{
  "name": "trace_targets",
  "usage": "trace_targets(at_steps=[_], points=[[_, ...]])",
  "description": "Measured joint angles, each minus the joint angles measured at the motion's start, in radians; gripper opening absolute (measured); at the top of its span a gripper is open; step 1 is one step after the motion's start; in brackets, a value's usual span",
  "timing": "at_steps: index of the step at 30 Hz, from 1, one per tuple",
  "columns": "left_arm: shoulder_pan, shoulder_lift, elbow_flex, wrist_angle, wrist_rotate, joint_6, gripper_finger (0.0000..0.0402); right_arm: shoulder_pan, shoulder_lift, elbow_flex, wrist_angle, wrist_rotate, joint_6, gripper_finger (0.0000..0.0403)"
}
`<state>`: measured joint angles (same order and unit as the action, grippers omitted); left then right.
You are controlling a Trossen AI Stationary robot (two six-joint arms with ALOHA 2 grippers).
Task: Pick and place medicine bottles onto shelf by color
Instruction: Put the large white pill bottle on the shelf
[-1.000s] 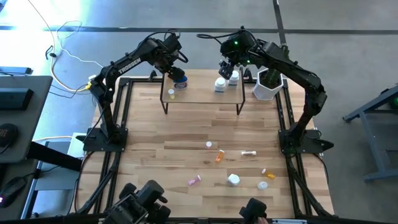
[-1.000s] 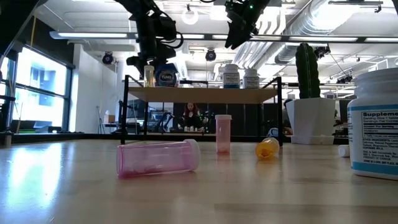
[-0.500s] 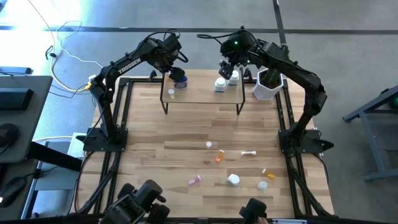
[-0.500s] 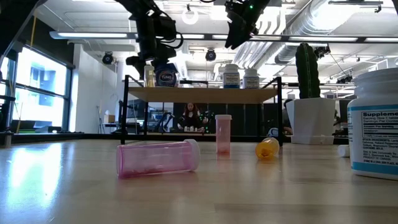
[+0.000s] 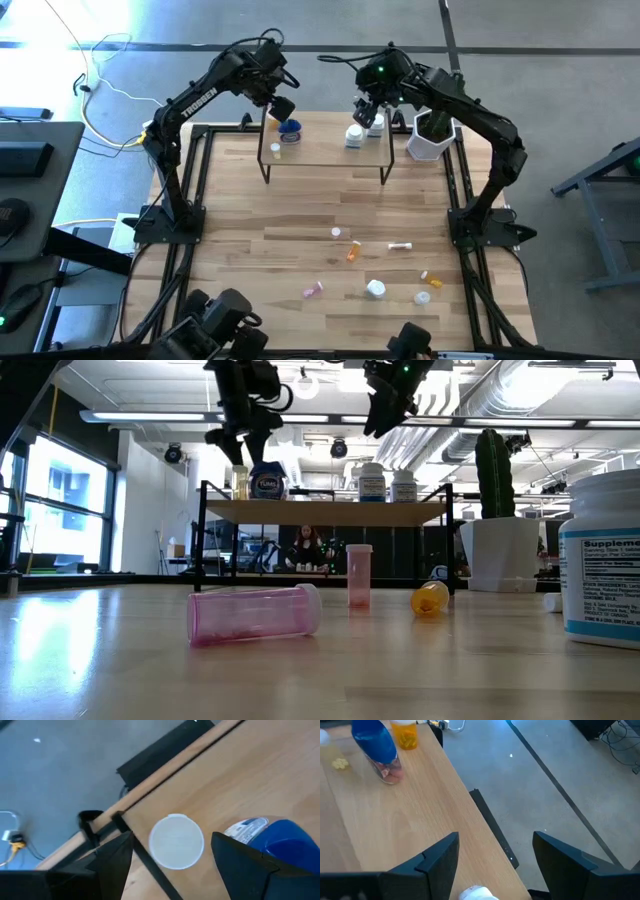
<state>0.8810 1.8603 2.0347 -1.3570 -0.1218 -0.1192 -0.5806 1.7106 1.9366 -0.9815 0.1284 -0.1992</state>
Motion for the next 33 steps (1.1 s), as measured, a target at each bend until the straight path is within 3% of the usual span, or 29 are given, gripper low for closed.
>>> trace_targets(at_steps=[5, 12, 24, 33], points=[[0.002, -0.022, 0.047, -0.05, -0.036, 0.035, 0.0259, 0.008, -0.025, 0.0, -0.012, -0.057, 0.069, 0.0245], [-0.023, -0.11, 0.001, -0.077, -0.035, 0.045, 0.0257, 0.026, -0.064, 0.0, -0.081, -0.171, 0.139, 0.0245], [-0.147, -0.449, -0.504, 0.229, 0.001, -0.097, 0.0257, 0.136, -0.078, -0.047, -0.258, -0.273, 0.17, 0.0245], [-0.279, -0.661, -0.793, 0.426, 0.008, -0.194, 0.0257, 0.258, -0.188, -0.222, -0.231, -0.271, 0.308, 0.0245]])
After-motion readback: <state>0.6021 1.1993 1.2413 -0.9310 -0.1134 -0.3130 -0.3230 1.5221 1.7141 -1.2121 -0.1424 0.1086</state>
